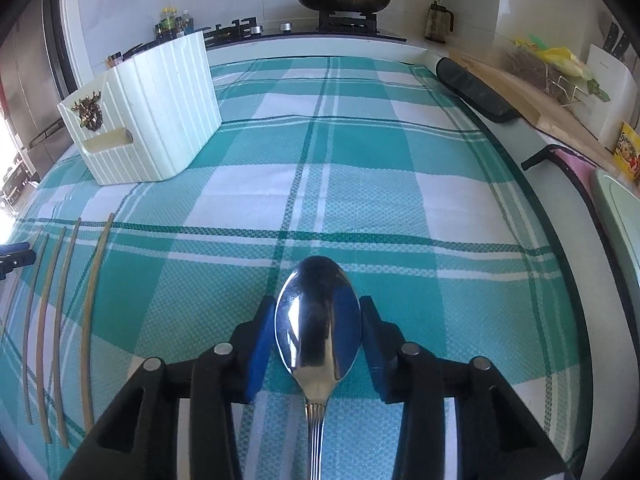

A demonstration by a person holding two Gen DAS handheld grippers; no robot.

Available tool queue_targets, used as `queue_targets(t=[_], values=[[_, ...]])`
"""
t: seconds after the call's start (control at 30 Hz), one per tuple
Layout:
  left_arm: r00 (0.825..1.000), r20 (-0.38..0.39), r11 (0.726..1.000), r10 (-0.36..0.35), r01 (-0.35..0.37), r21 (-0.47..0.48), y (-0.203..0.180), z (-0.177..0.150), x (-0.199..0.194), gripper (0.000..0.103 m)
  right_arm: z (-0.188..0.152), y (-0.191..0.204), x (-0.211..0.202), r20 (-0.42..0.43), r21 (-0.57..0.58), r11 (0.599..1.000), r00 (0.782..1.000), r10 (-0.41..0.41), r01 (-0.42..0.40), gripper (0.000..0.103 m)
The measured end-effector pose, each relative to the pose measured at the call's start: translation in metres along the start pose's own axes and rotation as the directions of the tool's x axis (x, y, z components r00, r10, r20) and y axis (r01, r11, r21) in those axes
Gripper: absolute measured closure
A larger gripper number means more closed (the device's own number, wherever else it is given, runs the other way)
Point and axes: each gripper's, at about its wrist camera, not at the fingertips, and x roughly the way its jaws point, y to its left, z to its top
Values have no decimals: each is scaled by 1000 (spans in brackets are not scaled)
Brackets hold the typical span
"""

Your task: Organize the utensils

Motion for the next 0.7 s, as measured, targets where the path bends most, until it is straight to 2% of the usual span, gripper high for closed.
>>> queue_targets(t=[0.13,0.23,0.43,0.7], values=[[997,81,999,-18,21,-43,4,-2,-23,99,3,9,-34,95,-12,998,994,61,-60,62],[985,168,996,-43,55,-69,6,-4,-56,99,6,18,-69,165,-38,995,982,96,-91,62],[945,318,992,-80,106,-66,2,-18,-127,99,3,35,-141,285,-89,988,947,146,-126,62],[900,418,985,-127,165,-56,-3,-29,-177,99,0,48,-183,368,-101,986,916,160,-132,62]])
